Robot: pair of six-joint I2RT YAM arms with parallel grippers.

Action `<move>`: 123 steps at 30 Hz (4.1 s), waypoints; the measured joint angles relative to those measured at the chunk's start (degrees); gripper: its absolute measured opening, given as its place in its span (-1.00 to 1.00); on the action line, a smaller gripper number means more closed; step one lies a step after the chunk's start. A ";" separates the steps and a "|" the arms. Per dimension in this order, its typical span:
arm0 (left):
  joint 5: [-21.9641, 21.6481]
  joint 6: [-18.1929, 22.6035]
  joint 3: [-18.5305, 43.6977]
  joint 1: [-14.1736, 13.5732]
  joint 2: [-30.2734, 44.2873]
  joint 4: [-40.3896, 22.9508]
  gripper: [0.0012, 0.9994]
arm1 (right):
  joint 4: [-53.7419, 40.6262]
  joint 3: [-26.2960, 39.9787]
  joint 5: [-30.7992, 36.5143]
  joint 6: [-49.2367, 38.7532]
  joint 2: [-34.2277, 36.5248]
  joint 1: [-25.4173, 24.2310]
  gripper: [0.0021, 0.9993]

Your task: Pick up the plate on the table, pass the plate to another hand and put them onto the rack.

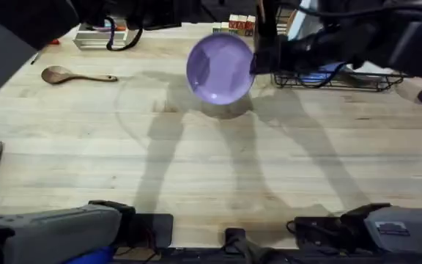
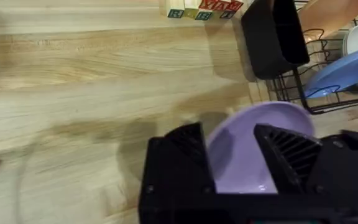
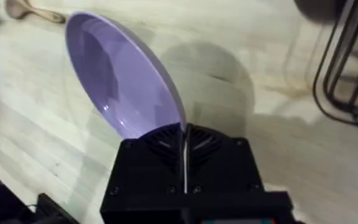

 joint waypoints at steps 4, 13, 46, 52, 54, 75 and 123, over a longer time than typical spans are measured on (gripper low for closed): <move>0.00 -0.01 0.00 0.49 0.00 0.00 0.16 | 0.01 0.00 -0.02 -5.11 -5.05 -0.92 -0.94; 0.00 0.00 0.00 2.08 0.00 0.00 0.20 | -0.14 0.00 6.88 -13.58 -15.03 -7.13 -0.95; 0.00 0.00 0.00 2.56 0.00 -1.53 0.99 | 17.01 0.00 13.31 -61.91 -26.12 -24.40 -0.95; 0.00 0.00 0.00 2.56 0.00 -1.53 0.99 | 22.37 0.02 13.29 -67.84 -22.90 -24.65 -0.95; 0.00 0.00 0.00 2.56 0.00 -1.51 0.99 | 24.98 0.02 13.29 -69.20 -21.31 -24.65 -0.95; -1.36 0.00 0.00 2.56 0.00 -1.53 0.99 | 37.28 0.02 9.14 -86.54 -12.66 -25.35 -0.95; -1.38 0.00 0.00 2.56 0.00 -1.75 0.99 | 35.00 0.09 -1.82 -109.58 4.09 -25.29 -0.95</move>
